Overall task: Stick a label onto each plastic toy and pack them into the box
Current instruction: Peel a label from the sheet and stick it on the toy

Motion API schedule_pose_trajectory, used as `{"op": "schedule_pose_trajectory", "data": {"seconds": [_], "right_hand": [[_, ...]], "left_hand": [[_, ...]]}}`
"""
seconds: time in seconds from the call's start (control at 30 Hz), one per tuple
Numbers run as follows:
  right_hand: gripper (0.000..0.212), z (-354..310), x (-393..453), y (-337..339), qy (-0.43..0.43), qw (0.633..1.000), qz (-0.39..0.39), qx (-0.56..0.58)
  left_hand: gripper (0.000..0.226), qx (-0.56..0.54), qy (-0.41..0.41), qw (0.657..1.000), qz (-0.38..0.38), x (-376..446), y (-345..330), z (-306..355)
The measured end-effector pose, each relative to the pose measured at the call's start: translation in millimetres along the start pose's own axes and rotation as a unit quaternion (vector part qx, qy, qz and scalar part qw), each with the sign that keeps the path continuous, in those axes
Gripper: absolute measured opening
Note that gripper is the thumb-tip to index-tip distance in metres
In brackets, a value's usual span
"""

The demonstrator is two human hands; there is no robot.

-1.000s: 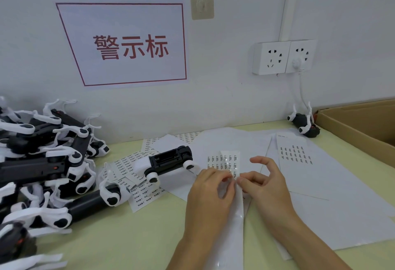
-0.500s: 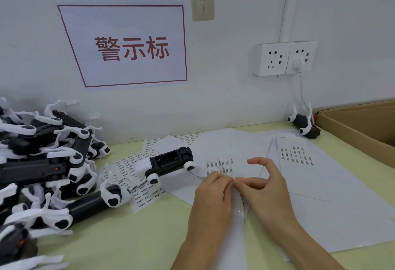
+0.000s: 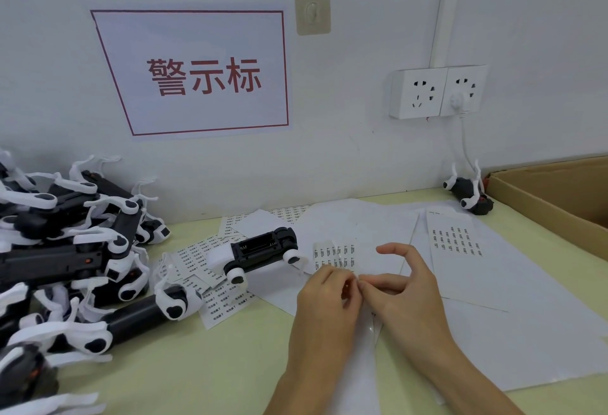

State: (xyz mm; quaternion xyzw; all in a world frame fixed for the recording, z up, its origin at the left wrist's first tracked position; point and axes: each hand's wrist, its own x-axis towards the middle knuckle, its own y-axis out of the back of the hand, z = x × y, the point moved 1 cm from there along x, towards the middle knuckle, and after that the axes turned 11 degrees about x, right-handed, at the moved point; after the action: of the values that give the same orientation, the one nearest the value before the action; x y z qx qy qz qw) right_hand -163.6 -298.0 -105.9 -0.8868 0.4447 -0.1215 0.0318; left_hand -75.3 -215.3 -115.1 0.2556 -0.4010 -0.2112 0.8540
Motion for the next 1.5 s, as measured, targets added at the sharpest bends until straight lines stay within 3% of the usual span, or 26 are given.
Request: {"op": "schedule_pose_trajectory", "data": {"seconds": [0.3, 0.53, 0.83, 0.93, 1.07, 1.33, 1.5], "right_hand": [[0.041, 2.7, 1.7, -0.9, -0.009, 1.000, 0.029, 0.007], [0.041, 9.1, 1.7, -0.9, 0.019, 0.998, 0.039, -0.034], [0.038, 16.7, 4.5, -2.8, 0.094, 0.981, 0.068, -0.158], [0.033, 15.7, 1.3, -6.2, 0.168, 0.963, 0.028, -0.210], [0.033, 14.8, -3.1, -11.8, 0.198, 0.954, -0.058, -0.220], [0.045, 15.8, -2.4, -12.1, 0.147, 0.965, -0.107, -0.187], [0.024, 11.0, 2.9, -4.7, 0.075, 0.995, -0.018, -0.059]], "left_hand": [[0.010, -0.062, 0.061, 0.996, -0.014, 2.7, -1.9, -3.2], [0.026, -0.152, 0.158, 0.976, -0.017, 6.9, 1.1, -7.7], [0.020, -0.188, 0.223, 0.956, -0.006, 10.4, 2.5, -16.0], [0.020, -0.189, 0.219, 0.957, -0.003, 10.1, 2.9, -15.6], [0.021, -0.190, 0.206, 0.960, 0.003, 9.9, 3.2, -15.6], [0.024, -0.206, 0.192, 0.960, 0.004, 10.2, 6.0, -11.9], [0.027, -0.215, 0.185, 0.959, -0.013, 10.3, 6.9, -10.0]]}}
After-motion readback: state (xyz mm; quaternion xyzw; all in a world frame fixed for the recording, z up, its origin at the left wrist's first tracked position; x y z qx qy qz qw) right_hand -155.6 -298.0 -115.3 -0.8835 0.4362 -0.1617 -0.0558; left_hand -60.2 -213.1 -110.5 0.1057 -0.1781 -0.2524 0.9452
